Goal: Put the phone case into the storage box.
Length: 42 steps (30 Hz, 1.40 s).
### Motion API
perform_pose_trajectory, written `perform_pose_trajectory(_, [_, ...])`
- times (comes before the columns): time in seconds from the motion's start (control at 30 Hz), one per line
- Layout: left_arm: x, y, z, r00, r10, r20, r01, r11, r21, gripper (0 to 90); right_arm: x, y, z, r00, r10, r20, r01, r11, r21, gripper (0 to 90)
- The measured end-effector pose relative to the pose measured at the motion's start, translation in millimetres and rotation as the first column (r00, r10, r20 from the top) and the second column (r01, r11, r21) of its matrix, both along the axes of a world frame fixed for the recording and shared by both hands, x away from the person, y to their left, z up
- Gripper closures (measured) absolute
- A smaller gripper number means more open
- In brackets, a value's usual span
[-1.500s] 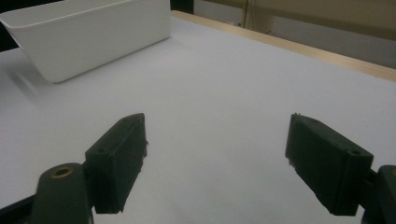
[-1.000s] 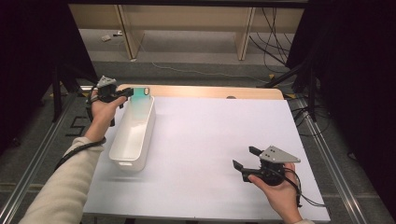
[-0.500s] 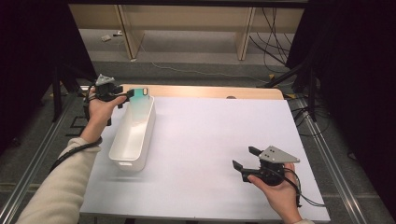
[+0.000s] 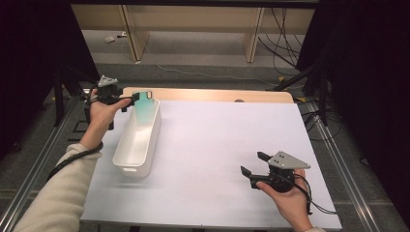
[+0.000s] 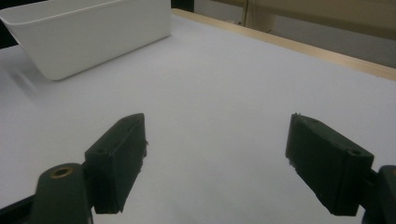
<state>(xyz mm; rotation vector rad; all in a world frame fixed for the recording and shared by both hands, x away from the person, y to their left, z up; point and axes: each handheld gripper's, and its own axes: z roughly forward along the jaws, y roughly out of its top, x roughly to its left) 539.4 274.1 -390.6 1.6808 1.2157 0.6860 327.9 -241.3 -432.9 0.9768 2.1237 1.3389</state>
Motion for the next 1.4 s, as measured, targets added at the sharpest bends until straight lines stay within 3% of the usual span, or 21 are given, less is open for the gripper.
perform_pose_trajectory(0.13, [-3.9,2.8,2.7,0.9997,0.012,0.023,-0.011,0.9999,-0.009,29.0,0.0,0.0,-0.1,1.0000,0.000,0.001,0.000,1.000,-0.001,21.6])
perform_pose_trajectory(0.23, [-7.8,6.2,5.3,0.9975,0.020,0.068,-0.019,0.9998,-0.009,42.9,0.1,0.1,-0.3,1.0000,0.000,0.000,0.000,1.000,-0.002,21.6])
perform_pose_trajectory(0.3, [-9.9,8.5,6.4,0.9960,0.015,0.088,-0.014,0.9999,-0.008,56.8,0.1,0.2,-0.3,1.0000,0.000,0.000,0.000,1.000,-0.003,21.6])
perform_pose_trajectory(0.4, [-12.1,10.7,6.3,0.9967,0.016,0.080,-0.015,0.9998,-0.009,73.4,0.1,0.2,-0.1,1.0000,0.000,0.001,0.000,1.000,-0.002,21.6])
perform_pose_trajectory(0.5, [-12.4,10.9,4.2,0.9982,0.039,0.045,-0.039,0.9992,0.009,89.5,0.1,0.3,-0.3,1.0000,0.000,0.002,0.000,1.000,-0.007,21.6])
perform_pose_trajectory(0.6, [-9.8,10.0,0.2,0.9990,0.045,-0.002,-0.045,0.9986,0.028,89.7,0.1,0.4,-0.3,1.0000,0.001,0.002,-0.001,1.000,-0.006,21.6])
perform_pose_trajectory(0.83, [-3.7,6.0,-8.9,0.9971,0.056,-0.050,-0.055,0.9979,0.035,89.7,0.2,0.0,-0.4,1.0000,-0.001,0.000,0.001,1.000,-0.002,21.6])
perform_pose_trajectory(1.4, [4.3,2.5,-21.5,0.9940,0.053,-0.096,-0.047,0.9970,0.061,89.7,0.1,-0.3,-0.3,1.0000,-0.001,-0.001,0.001,1.000,-0.003,21.6])
